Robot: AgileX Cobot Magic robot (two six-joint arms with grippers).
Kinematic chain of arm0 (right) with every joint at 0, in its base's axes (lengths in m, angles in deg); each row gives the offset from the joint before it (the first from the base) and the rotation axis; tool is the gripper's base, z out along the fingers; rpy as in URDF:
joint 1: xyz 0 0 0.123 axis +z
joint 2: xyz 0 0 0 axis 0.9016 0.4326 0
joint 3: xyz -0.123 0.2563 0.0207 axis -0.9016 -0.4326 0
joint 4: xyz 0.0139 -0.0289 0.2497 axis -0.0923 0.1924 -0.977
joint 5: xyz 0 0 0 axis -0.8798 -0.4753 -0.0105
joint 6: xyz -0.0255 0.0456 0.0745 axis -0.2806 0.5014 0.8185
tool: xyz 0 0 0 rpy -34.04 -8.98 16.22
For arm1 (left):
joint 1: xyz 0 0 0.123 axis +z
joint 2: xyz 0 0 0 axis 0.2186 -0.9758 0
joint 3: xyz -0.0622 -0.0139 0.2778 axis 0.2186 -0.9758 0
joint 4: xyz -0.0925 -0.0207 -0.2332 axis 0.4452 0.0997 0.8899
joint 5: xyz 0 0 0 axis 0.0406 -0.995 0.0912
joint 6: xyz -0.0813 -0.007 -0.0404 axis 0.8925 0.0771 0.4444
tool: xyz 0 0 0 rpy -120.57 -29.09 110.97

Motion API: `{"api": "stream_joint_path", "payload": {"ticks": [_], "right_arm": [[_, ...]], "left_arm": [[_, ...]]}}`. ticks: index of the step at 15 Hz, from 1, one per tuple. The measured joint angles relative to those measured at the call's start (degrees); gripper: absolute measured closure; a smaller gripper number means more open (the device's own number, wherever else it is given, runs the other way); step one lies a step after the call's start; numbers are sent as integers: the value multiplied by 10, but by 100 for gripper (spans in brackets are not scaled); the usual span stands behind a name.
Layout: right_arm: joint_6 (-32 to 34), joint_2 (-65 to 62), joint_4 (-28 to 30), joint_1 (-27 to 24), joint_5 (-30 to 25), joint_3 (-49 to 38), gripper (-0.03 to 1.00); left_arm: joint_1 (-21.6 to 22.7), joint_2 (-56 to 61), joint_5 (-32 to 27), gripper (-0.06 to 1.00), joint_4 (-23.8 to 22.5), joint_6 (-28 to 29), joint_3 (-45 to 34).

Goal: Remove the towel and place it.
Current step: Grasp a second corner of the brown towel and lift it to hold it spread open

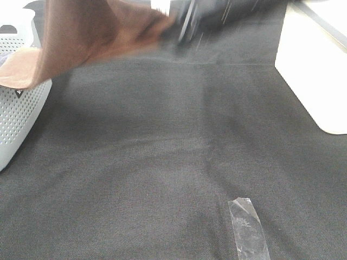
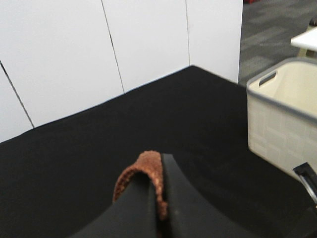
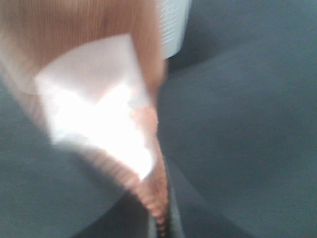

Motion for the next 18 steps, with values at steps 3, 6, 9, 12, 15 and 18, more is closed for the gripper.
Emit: {"api": "stream_joint_path", "payload": {"ticks": [3,6,9,12,15,18], "right_arm": [[196,-23,238,-10,-110,133,97],[292,-23,403,-11,-231,268,97],[301,-23,517,-11,-288,389,97],[297,-23,580,-11,-273,443,97],[293,-23,655,-11,-193,484,97],[303,-23,682,-11,-133,484,97]], "left_arm": [[0,-14,3,94,-3,47,69],[0,-54,-7,94,-11,60,161],[0,-120,-60,94,-31,99,297],[0,-139,-58,94,-73,137,343],[0,-150,-41,94,-176,187,347],[0,-158,-23,94,-217,206,347]]}}
